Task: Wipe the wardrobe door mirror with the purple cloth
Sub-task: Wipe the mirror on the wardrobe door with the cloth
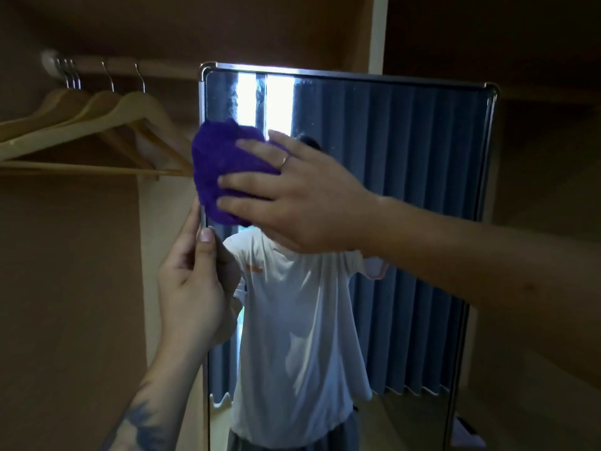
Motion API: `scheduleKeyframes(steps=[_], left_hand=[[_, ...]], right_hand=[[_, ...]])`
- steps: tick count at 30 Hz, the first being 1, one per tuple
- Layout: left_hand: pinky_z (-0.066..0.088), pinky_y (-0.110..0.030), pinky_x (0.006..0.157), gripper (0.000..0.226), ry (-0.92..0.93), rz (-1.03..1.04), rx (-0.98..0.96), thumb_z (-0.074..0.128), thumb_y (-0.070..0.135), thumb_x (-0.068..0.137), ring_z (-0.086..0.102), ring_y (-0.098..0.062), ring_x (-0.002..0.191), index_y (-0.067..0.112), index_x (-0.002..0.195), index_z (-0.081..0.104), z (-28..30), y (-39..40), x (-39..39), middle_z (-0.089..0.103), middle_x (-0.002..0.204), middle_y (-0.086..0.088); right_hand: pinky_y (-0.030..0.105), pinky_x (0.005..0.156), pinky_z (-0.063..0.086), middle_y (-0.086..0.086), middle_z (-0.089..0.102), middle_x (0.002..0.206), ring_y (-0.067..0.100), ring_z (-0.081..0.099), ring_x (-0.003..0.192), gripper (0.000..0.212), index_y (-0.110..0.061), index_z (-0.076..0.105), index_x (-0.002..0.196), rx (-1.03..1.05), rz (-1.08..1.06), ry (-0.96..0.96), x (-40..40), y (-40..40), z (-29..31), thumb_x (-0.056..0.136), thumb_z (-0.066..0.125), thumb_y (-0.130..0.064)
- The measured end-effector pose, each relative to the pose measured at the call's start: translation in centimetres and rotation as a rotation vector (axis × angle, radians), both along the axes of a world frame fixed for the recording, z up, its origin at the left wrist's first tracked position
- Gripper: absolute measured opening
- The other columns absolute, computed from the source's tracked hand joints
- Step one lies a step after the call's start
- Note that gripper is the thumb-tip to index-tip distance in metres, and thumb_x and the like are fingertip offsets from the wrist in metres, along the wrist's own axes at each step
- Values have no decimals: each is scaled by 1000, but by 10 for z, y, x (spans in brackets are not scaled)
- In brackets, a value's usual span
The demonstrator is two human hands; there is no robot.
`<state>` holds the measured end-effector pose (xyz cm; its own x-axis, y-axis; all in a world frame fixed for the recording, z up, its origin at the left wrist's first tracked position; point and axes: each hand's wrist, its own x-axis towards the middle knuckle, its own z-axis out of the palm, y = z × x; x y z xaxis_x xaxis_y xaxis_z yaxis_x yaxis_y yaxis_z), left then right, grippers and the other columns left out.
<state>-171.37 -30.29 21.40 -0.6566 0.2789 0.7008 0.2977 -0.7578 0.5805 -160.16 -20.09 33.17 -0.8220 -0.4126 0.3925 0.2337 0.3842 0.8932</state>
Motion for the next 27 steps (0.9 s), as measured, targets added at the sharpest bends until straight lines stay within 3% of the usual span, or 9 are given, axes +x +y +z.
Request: scheduleKeyframes(steps=[5,9,11,16,19,22,24,27], left_hand=[[42,2,60,43,-25,33,6,42,5,108,56,18,59,12,150,46,0,-1,2,49,75,18],[48,-3,62,41,-10,-30,-3,40,6,109,61,10,67,16,146,52,-1,-5,-5,68,71,20],[47,-2,61,41,-12,-24,-3,40,4,108,59,10,62,14,147,51,0,-4,-5,65,65,25],[43,2,60,43,-8,10,2,40,3,108,56,15,58,10,151,44,-1,1,-4,59,60,24],[44,0,59,44,-10,-12,13,41,6,108,56,12,57,15,151,44,-2,-4,-5,57,65,20],[45,-3,59,44,-6,-17,11,41,7,109,54,9,57,16,152,44,-4,-1,-6,54,77,4],[43,1,60,44,-6,23,9,40,4,108,55,13,57,10,152,43,-2,2,-5,58,66,22],[42,3,60,44,-10,27,1,40,4,108,56,18,59,9,152,43,-1,1,-1,56,56,33]], right_hand=[[63,119,26,6,53,153,46,38,145,50,-24,55,147,-86,10,295,-8,-2,9,99,52,-38],[60,121,24,6,54,153,45,38,146,43,-21,55,147,18,71,-12,-6,1,-25,105,48,-30],[60,122,26,5,53,153,43,38,147,44,-23,54,148,46,47,-36,1,4,-13,105,49,-33],[66,118,29,9,54,152,49,39,144,47,-21,57,146,-103,31,314,16,10,6,102,52,-36],[67,117,30,8,57,150,48,40,144,45,-21,59,144,-24,80,95,24,20,-32,101,59,-32],[63,117,33,5,56,151,44,41,145,41,-24,58,145,83,80,-143,37,25,-33,104,56,-29],[64,117,32,7,55,152,45,41,145,42,-23,57,145,74,40,-53,44,29,-10,105,50,-31],[68,117,30,10,53,153,50,38,145,44,-20,57,146,-49,24,225,51,30,7,105,51,-35]])
